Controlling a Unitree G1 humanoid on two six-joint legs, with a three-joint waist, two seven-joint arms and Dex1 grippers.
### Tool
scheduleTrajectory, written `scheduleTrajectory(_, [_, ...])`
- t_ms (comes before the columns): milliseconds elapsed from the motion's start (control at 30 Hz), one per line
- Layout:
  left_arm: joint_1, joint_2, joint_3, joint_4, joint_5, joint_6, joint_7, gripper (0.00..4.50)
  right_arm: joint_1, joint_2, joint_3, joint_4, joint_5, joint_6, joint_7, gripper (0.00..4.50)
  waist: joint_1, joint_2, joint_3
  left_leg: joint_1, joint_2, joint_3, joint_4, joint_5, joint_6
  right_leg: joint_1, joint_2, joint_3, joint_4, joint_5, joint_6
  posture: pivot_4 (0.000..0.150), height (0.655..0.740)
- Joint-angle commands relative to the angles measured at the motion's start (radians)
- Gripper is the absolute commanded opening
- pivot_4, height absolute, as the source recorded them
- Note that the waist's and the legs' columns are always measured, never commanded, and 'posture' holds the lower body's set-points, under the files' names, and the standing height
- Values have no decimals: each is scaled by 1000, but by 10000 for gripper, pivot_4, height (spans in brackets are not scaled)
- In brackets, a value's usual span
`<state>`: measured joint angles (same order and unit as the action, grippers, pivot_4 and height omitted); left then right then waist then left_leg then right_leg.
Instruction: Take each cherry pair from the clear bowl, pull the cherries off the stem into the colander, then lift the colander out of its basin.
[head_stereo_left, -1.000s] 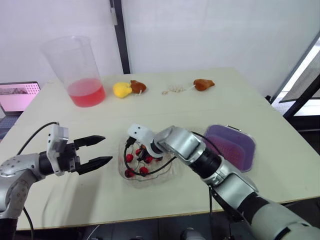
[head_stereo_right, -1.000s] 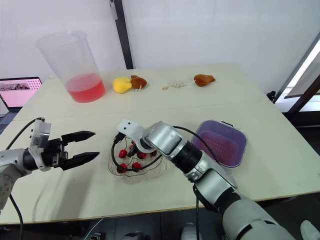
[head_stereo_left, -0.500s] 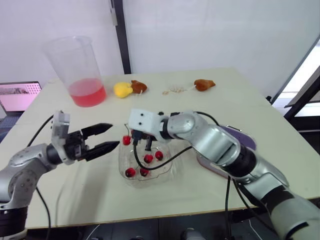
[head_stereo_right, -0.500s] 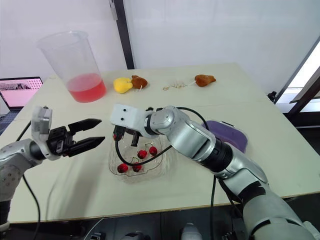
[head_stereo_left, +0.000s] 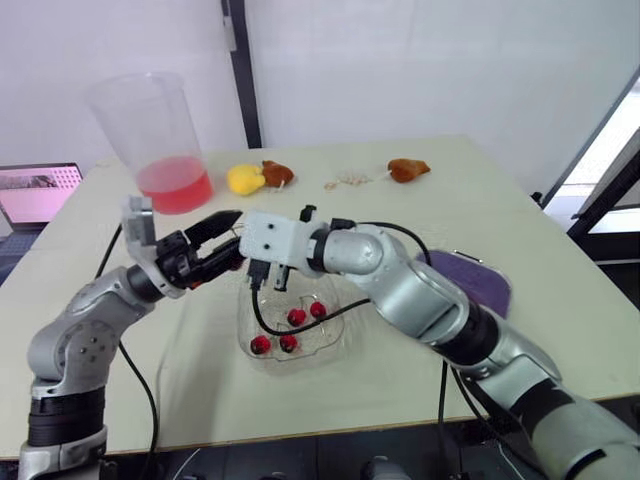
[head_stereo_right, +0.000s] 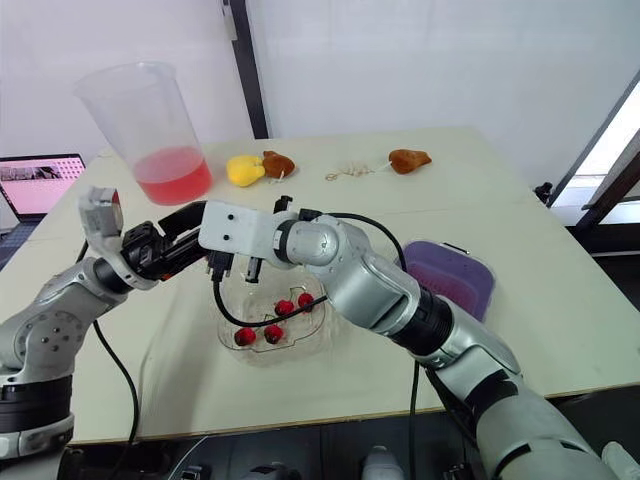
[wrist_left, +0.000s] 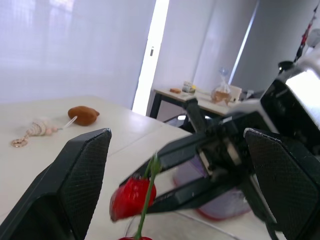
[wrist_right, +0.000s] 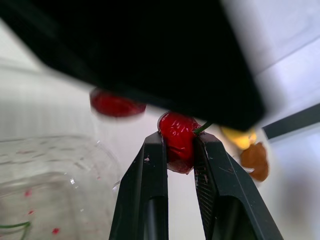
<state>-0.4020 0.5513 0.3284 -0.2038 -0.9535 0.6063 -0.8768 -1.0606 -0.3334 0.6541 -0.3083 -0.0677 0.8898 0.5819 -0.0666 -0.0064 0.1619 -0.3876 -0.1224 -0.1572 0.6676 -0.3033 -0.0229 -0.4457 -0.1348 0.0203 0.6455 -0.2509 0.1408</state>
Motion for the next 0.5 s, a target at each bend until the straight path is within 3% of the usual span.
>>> scheduleTrajectory(33, [-21,-8,25,-10,-40,6,29,45000,2,29,-58,-39,-10,31,-15,5956,0,0,0,0,0,0,0,0,0,0,0,0,0,0,0,1500,7400])
scheduleTrajectory(133, [-19,-5,14,-6,-32,8,40,45000,3,38,-67,-39,-14,44,-16,5956,0,0,0,0,0,0,0,0,0,0,0,0,0,0,0,1500,7400])
scheduleTrajectory(167, [-14,-4,4,-4,-14,0,39,42417,3,41,-69,-38,-16,45,-16,5637,0,0,0,0,0,0,0,0,0,0,0,0,0,0,0,1500,7400])
scheduleTrajectory(267, [0,-13,-14,-8,1,0,40,31622,2,47,-73,-36,-18,48,-14,5514,0,0,0,0,0,0,0,0,0,0,0,0,0,0,0,1500,7400])
scheduleTrajectory(333, [-3,-19,-25,-3,25,-14,47,21547,3,49,-76,-39,-17,54,-12,5514,0,0,0,0,0,0,0,0,0,0,0,0,0,0,0,1500,7400])
scheduleTrajectory(500, [-23,-33,-39,19,56,-36,53,21547,6,51,-80,-47,-16,68,-11,5514,0,0,0,0,0,0,0,0,0,0,0,0,0,0,0,1500,7400])
